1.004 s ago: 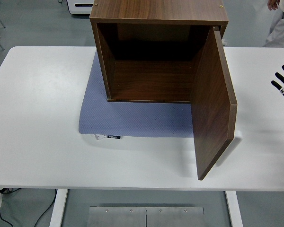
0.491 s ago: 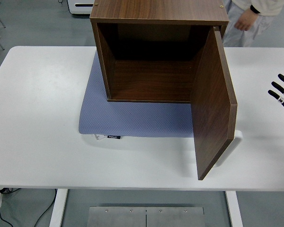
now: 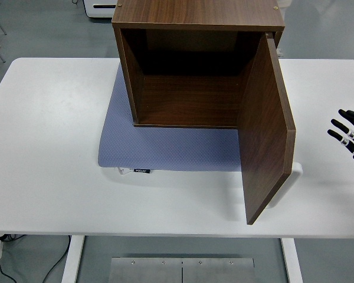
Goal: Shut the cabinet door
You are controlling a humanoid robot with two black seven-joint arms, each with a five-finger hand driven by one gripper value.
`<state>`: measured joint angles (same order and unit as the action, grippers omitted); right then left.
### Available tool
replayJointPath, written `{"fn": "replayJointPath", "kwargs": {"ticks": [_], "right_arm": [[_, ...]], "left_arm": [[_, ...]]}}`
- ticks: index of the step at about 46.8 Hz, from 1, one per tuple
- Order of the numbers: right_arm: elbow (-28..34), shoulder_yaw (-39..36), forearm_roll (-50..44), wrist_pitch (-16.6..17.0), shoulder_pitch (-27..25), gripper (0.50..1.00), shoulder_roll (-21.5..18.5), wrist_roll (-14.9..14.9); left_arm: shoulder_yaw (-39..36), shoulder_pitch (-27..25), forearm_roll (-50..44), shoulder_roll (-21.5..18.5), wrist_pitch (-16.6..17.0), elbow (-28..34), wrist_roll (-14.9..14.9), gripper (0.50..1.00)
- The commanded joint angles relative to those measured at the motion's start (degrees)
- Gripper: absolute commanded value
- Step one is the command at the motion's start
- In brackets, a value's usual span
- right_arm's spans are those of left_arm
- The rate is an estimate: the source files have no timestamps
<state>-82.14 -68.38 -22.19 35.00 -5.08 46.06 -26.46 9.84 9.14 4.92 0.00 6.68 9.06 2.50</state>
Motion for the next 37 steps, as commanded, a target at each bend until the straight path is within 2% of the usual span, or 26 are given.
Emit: {"fn": "replayJointPath", "kwargs": {"ticks": [1,16,37], "right_arm": [[-1.0,0.0,-0.7,0.0,-1.1,1.0,0.1,-0.1],[-2.8,-4.9,-4.0,0.0,-8.1,1.0,0.6,-0.7],[-5.4,-5.3,-5.7,0.0,-12.7,1.0,0.3,-0.7]], "left_arm": [[0.0,0.0,0.0,0.0,0.0,0.0,0.0,1.0],[0.0,0.0,0.0,0.0,0.0,0.0,0.0,1.0],[0.0,0.0,0.0,0.0,0.0,0.0,0.0,1.0]]}}
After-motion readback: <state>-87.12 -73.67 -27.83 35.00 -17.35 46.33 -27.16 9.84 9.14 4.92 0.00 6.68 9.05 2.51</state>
